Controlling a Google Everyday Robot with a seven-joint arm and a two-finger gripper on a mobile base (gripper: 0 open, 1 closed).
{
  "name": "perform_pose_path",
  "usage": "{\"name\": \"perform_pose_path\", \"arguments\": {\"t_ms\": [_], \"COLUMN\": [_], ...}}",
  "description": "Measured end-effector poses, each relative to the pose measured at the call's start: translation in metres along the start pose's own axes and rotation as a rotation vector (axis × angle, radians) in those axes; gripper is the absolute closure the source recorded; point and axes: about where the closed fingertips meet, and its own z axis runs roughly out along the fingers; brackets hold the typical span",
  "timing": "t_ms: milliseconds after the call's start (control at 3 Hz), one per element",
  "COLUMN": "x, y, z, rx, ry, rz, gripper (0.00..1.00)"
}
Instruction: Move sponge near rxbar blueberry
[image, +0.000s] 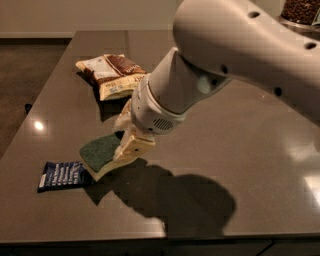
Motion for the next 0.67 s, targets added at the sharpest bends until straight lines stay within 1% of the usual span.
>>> {"name": "perform_pose_path", "arguments": {"t_ms": [333,667], "x": [-0.002,-0.0039], "y": [-0.0014,-0.0007], "z": [0.0007,0.0005], "rx": [0.012,0.013], "ry": [-0.003,-0.003], "rz": [-0.003,-0.007], "gripper": [0.18,0.0]}}
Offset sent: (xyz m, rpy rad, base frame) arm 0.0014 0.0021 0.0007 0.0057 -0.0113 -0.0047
